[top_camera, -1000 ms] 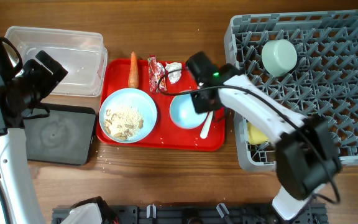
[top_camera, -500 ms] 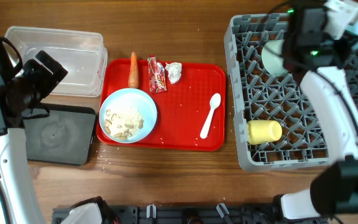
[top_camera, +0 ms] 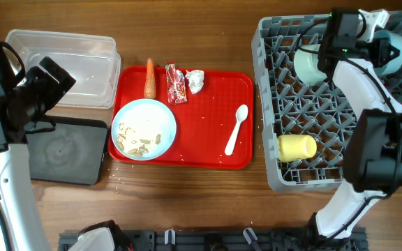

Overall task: Sort waste into correct bins and load items into the dishwasher rack
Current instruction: 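Grasp the light-blue bowl with the right gripper and place it in the rack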

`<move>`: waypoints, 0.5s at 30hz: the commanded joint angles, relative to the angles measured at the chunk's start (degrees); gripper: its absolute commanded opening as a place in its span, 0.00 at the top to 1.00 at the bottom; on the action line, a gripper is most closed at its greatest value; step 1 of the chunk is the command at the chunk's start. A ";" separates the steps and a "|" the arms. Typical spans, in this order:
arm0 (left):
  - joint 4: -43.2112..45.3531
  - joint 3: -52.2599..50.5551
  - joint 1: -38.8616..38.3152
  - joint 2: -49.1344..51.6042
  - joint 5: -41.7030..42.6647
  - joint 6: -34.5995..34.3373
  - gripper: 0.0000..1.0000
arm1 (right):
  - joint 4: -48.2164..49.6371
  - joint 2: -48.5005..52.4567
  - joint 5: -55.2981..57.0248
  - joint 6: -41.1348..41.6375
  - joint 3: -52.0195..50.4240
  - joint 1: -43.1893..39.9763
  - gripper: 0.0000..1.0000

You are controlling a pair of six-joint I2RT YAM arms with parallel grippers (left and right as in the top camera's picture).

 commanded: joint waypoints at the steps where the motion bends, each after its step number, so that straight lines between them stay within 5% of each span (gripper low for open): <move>1: 0.17 0.22 0.28 0.04 -0.57 -0.52 0.00 | -0.11 1.92 0.92 -2.60 -0.20 0.76 0.96; 4: 0.17 0.22 0.28 0.04 -0.57 -0.52 0.00 | -0.24 1.92 -1.92 -2.58 -0.44 4.02 0.84; 7: 0.17 0.20 0.28 0.04 -0.57 -0.52 0.00 | -0.96 0.98 -7.34 -2.01 -0.42 7.39 0.32; 10: 0.17 0.20 0.28 0.04 -0.57 -0.52 0.00 | -1.77 -2.47 -13.27 -0.96 -0.31 9.92 0.20; 15: 0.17 0.22 0.28 0.04 -0.57 -0.52 0.00 | -15.52 -14.01 -34.40 7.17 3.28 12.48 0.18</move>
